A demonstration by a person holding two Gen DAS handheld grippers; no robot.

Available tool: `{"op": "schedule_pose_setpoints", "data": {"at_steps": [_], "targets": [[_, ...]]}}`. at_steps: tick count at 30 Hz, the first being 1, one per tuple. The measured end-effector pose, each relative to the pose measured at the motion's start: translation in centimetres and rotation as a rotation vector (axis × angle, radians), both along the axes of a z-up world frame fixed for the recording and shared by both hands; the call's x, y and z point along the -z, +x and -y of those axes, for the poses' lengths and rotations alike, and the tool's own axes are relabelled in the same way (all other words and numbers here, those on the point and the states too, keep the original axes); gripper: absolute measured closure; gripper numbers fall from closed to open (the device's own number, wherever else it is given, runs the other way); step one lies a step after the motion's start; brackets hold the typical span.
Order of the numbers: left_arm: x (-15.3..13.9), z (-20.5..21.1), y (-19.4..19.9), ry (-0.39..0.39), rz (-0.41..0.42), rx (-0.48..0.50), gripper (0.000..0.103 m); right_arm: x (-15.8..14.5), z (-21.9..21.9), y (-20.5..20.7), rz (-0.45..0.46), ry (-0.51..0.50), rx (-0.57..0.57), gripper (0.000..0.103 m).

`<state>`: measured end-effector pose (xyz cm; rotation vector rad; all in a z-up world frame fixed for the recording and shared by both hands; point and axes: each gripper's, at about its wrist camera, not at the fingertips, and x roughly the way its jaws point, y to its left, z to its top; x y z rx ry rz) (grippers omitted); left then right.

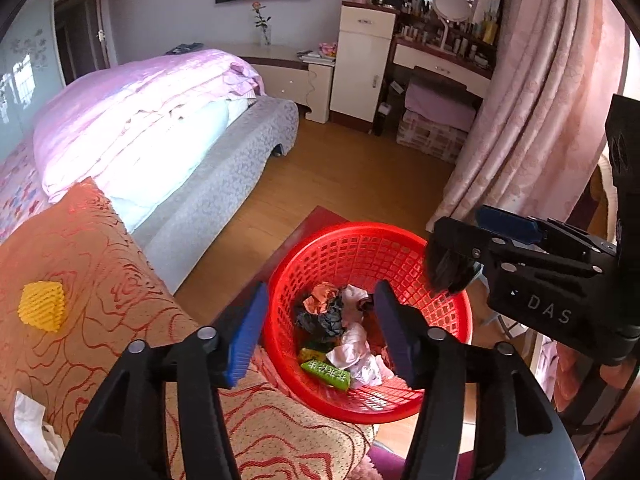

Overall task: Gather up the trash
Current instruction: 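Open both tools to drop the green bag and black plastic into the basket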

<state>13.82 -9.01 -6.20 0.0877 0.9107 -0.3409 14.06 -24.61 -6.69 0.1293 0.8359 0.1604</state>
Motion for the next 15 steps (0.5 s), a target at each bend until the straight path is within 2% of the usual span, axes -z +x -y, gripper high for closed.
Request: {"op": "schedule_pose_setpoints", "data": {"at_steps": [4,15], "targets": [[-0.4,-1.0,-0.2,-0.006,0.01,-0.031,0.039,-0.1,0.1,0.0,0.005,0.0,0.009,0.04],[-1.5,-3.3,-1.4,-0.005,0.061,-0.112,0.032,-0.7,-0.4,-0.7,0.062,-0.021,0.013,0.04]]}}
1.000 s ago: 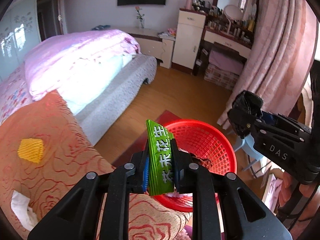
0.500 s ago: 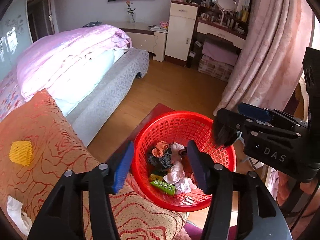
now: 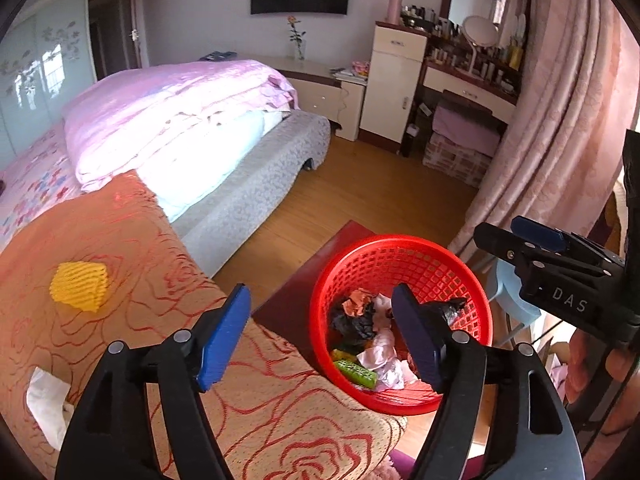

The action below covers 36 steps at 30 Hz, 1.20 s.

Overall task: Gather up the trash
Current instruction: 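Open both tools to drop the green bag and black plastic into the basket, then move both open tools back over the bed, then grasp the white tissue with the left tool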

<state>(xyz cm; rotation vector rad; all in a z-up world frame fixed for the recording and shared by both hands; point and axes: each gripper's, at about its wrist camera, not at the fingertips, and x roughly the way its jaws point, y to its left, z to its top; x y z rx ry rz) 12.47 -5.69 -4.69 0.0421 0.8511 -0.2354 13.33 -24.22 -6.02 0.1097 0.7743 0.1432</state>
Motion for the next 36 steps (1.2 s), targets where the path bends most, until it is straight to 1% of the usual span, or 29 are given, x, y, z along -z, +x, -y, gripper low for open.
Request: {"op": "schedule_pose_setpoints", "data": {"at_steps": [5,9,11,16,21,28,31,36], "targets": [[-0.5,-1.5,-1.1,0.017,0.024,-0.046,0.03,-0.4,-1.2,-0.8,0.033,0.001,-0.037,0.039],[-1.1,-3.7,-2.4,0.012,0.044,-0.097,0.028,-0.6,-2.8,-1.5,0.051,-0.009,-0.082,0.034],[-1.3,-5.0,-2.9,0.009,0.052,-0.123,0.027,-0.7,-3.5,-1.7,0.055,-0.015,-0.1,0.034],[-1.6,-9.4,-4.3,-0.02,0.056,-0.228,0.026,-0.9,-5.1,-2.2,0.061,-0.031,-0.14,0.033],[-1.8,-14.5,-6.1,-0.015,0.077,-0.364,0.026,-1.3,-7.0,-2.7,0.064,-0.045,-0.181,0.033],[-1.6,-21.4,-8.4,-0.024,0.065,-0.498,0.026,-1.7,-9.9,-3.3,0.052,-0.047,-0.256,0.033],[-1.0,-23.1,-9.3,-0.022,0.05,-0.52,0.026,-2.3,-11.5,-3.2,0.058,-0.042,-0.284,0.033],[1.0,-23.4,-9.5,-0.043,0.008,-0.502,0.026,-3.5,-14.4,-3.3,0.078,-0.022,-0.338,0.033]]}}
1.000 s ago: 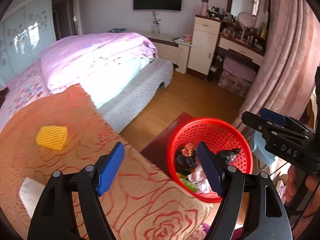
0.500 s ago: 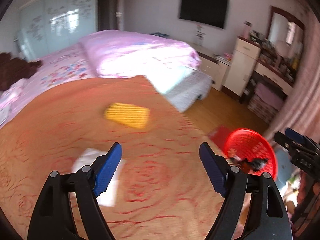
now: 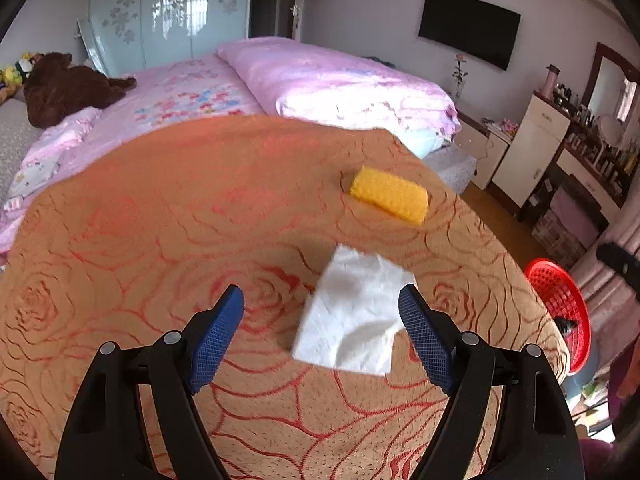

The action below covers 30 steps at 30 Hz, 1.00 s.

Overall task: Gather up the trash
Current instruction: 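Grasp the white tissue with the left tool, then grasp the yellow foam net with the right tool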

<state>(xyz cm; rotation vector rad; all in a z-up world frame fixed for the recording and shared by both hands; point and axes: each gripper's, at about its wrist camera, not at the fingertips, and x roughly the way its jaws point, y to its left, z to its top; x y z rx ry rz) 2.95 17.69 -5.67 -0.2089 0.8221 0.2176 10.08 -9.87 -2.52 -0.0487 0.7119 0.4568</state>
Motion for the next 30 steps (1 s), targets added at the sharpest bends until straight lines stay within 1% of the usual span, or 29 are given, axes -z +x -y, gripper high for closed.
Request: {"op": "schedule_pose_setpoints", "data": {"at_steps": [4,6,9,11,12,15,17,18,19,22,24,30], "targets": [[1.7,0.5,0.5,-0.015,-0.03,0.034,0.026,-0.5,-2.3,-0.1,0.004,0.015,-0.044,0.033],[2.3,0.8,0.8,-0.012,-0.043,0.042,0.026,-0.4,-2.9,-0.1,-0.003,0.02,-0.062,0.033],[2.5,0.9,0.9,-0.005,-0.042,0.038,0.027,0.3,-3.4,-0.3,-0.021,0.011,-0.087,0.033],[2.7,1.0,1.0,-0.006,-0.041,0.043,0.035,0.8,-3.5,-0.2,-0.034,0.005,-0.088,0.033],[2.9,1.2,1.0,-0.002,-0.046,0.047,0.045,1.1,-3.5,-0.1,-0.041,0.004,-0.085,0.033],[3.1,1.6,0.7,0.047,-0.043,0.042,0.057,1.7,-3.4,0.0,-0.054,0.001,-0.075,0.033],[3.1,1.6,0.5,0.046,-0.037,0.039,0.063,1.8,-3.4,0.0,-0.054,-0.003,-0.075,0.033],[3.1,1.5,0.4,0.041,-0.033,0.033,0.07,1.9,-3.5,0.0,-0.053,-0.005,-0.077,0.033],[3.1,1.5,0.3,0.038,-0.029,0.029,0.073,2.0,-3.5,0.0,-0.052,-0.007,-0.08,0.033],[3.1,1.4,0.0,0.029,-0.019,0.024,0.08,2.2,-4.0,-0.1,-0.049,-0.02,-0.094,0.033],[3.1,1.1,-0.3,0.013,-0.012,0.016,0.082,2.4,-4.4,-0.2,-0.047,-0.032,-0.103,0.033],[3.1,0.2,-1.2,-0.006,0.002,-0.03,0.084,3.3,-6.5,0.5,-0.05,-0.065,-0.145,0.033]]}}
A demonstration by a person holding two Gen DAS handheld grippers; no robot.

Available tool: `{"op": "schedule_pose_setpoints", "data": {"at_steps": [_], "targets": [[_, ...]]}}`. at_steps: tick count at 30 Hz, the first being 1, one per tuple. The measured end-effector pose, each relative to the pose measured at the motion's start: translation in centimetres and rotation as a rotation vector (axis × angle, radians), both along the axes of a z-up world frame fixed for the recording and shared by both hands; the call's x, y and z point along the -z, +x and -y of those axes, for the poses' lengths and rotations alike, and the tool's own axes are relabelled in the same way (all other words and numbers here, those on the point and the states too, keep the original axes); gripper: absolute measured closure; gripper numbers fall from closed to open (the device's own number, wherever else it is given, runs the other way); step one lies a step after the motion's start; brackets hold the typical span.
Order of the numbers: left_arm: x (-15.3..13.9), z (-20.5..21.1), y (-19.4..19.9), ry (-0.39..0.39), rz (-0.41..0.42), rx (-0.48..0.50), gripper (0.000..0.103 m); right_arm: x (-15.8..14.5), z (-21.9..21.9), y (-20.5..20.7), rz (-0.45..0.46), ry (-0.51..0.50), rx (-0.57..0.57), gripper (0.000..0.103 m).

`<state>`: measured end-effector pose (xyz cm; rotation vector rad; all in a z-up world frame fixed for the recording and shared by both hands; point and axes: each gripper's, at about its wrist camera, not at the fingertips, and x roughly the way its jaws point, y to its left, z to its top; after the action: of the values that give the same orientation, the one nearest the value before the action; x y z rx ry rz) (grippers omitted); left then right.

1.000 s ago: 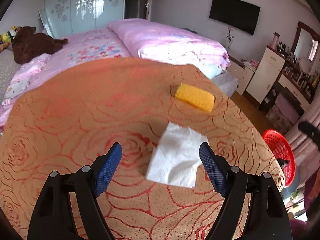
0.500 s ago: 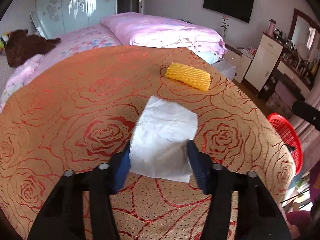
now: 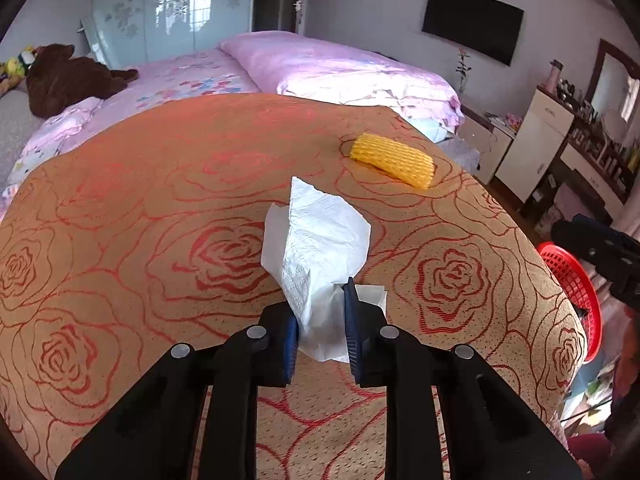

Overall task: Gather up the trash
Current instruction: 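Grasp the yellow foam net with the right tool, then carry the white tissue and yellow foam net with both tools over the red basket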

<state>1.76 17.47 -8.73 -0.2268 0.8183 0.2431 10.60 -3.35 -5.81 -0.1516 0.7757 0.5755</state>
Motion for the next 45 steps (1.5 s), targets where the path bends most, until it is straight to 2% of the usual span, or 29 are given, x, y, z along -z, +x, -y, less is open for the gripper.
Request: {"op": "schedule_pose_setpoints", "data": {"at_steps": [6,10,16,22,24,30,33,39,45], "targets": [[0.1,-1.4,-0.6,-0.039,0.014,-0.043,0.085,0.9,-3.6,1.9,0.004,-0.01,-0.052,0.033],[0.0,-0.9,-0.6,-0.033,0.013,-0.046,0.085,1.1,-6.3,3.4,-0.002,-0.003,-0.091,0.033],[-0.1,-1.0,-0.6,-0.042,0.017,-0.048,0.085,1.4,-10.8,5.2,0.034,-0.041,-0.171,0.033],[0.0,-1.2,-0.9,-0.061,0.024,-0.047,0.085,2.4,-14.0,8.0,0.026,-0.083,-0.217,0.033],[0.0,-1.2,-0.9,-0.064,0.026,-0.047,0.085,2.8,-14.8,8.9,-0.001,-0.094,-0.235,0.034],[0.0,-1.3,-0.9,-0.068,0.027,-0.046,0.085,3.4,-15.1,10.2,-0.048,-0.095,-0.251,0.051],[0.0,-1.3,-1.0,-0.067,0.027,-0.047,0.084,3.4,-14.7,9.7,-0.043,-0.096,-0.256,0.059],[0.1,-1.3,-0.9,-0.065,0.026,-0.047,0.084,3.4,-13.7,8.0,-0.047,-0.091,-0.269,0.066],[0.1,-1.2,-0.8,-0.055,0.023,-0.052,0.084,3.4,-12.0,5.9,-0.047,-0.085,-0.262,0.069]]}}
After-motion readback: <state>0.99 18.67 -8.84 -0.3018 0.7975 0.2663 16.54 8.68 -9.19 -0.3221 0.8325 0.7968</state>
